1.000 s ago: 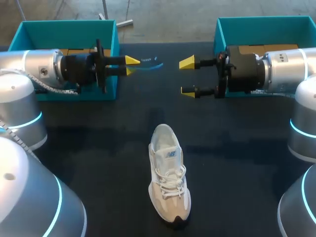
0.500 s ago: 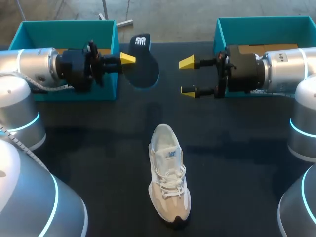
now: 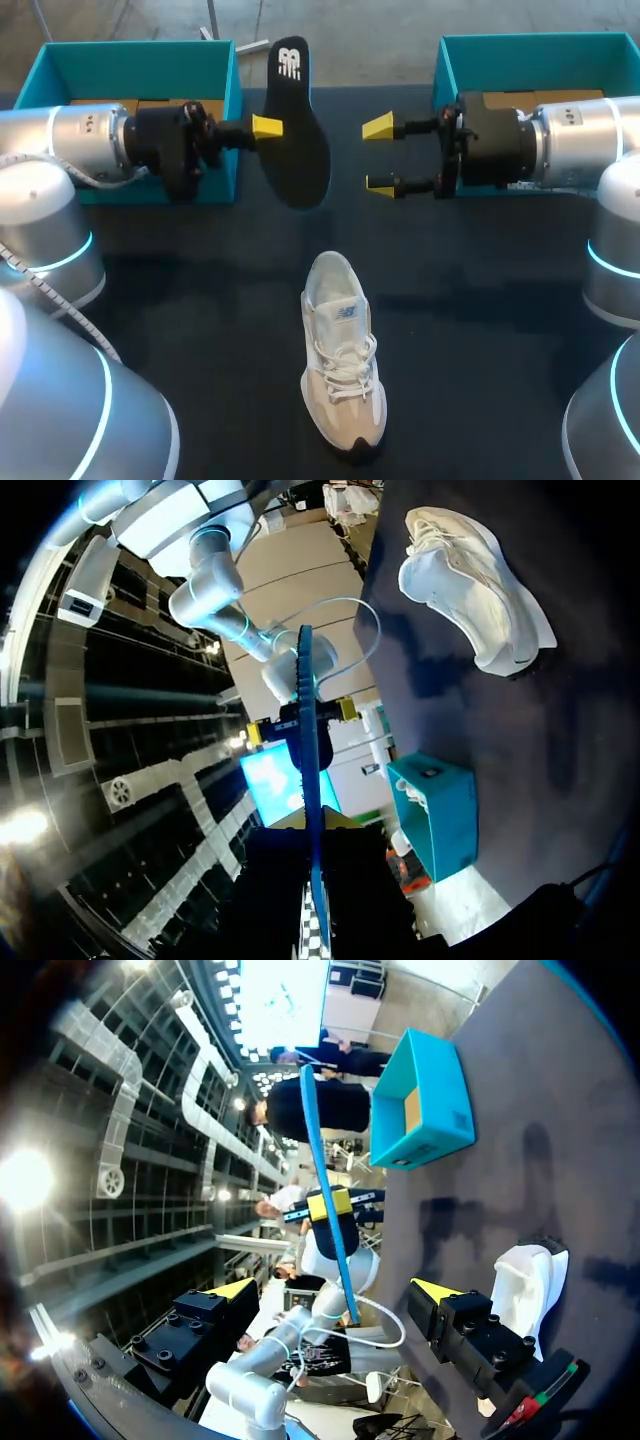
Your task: Take the shoe out of the shoebox, open the shoe tongue, remove and reinsert the insole, then place the shoe into the shoebox
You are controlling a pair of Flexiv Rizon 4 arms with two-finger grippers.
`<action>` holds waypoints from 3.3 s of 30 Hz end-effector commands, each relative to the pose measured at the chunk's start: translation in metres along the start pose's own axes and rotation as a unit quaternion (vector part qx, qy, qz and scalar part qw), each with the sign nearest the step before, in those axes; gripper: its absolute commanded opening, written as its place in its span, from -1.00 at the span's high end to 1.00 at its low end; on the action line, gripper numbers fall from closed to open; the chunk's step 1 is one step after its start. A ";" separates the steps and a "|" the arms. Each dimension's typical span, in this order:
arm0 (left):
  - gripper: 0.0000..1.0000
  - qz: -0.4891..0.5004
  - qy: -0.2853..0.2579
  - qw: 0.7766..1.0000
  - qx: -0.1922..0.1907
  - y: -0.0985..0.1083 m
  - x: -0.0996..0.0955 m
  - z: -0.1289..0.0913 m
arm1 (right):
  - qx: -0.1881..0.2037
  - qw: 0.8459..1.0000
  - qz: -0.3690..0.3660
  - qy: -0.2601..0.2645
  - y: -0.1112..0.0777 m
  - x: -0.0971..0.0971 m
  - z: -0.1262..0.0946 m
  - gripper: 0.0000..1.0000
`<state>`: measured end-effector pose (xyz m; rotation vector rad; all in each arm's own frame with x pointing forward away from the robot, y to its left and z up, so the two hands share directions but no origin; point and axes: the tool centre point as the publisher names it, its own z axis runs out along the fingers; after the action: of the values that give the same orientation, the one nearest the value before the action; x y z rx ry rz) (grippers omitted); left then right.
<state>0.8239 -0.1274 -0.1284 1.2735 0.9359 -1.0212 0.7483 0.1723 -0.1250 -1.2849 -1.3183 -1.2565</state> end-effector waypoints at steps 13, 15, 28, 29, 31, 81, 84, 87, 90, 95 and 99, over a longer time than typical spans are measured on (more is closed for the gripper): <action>1.00 -0.029 0.004 1.000 0.010 -0.006 -0.005 0.017 | 0.011 0.999 -0.038 -0.020 0.009 0.001 0.016 -1.00; 1.00 -0.038 0.002 0.999 0.008 -0.007 -0.003 0.018 | 0.016 0.998 -0.044 -0.029 0.013 0.002 0.020 -1.00; 1.00 -0.074 -0.007 0.997 0.006 -0.007 0.003 0.027 | 0.040 0.995 -0.084 -0.036 0.026 -0.002 0.034 -0.85; 1.00 -0.074 -0.006 0.997 0.005 -0.007 0.003 0.028 | 0.041 0.995 -0.085 -0.036 0.027 -0.003 0.035 -0.70; 1.00 -0.078 -0.007 0.997 0.004 -0.006 0.003 0.028 | 0.043 0.995 -0.085 -0.035 0.028 -0.007 0.037 -0.10; 1.00 -0.062 0.012 0.998 0.001 0.001 0.009 0.032 | 0.065 0.993 -0.093 -0.026 0.023 -0.003 0.060 0.34; 1.00 -0.062 0.012 0.998 0.001 0.000 0.008 0.031 | 0.063 0.993 -0.092 -0.026 0.023 -0.003 0.060 0.40; 1.00 -0.060 0.011 0.998 0.002 0.000 0.006 0.030 | 0.058 0.994 -0.091 -0.024 0.023 -0.004 0.059 0.41; 1.00 -0.058 0.011 0.998 0.000 0.000 0.005 0.029 | 0.057 0.994 -0.091 -0.023 0.023 -0.004 0.058 0.51; 1.00 -0.058 0.009 0.998 0.002 0.000 0.005 0.028 | 0.056 0.994 -0.089 -0.021 0.023 -0.005 0.059 0.69; 1.00 -0.058 0.009 0.998 0.006 -0.002 0.006 0.029 | 0.053 0.994 -0.090 -0.020 0.022 -0.005 0.059 0.80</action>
<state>0.8239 -0.1572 -0.1314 1.2500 1.0304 -1.1084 0.7754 0.2267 -0.1332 -1.1378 -1.5397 -1.2644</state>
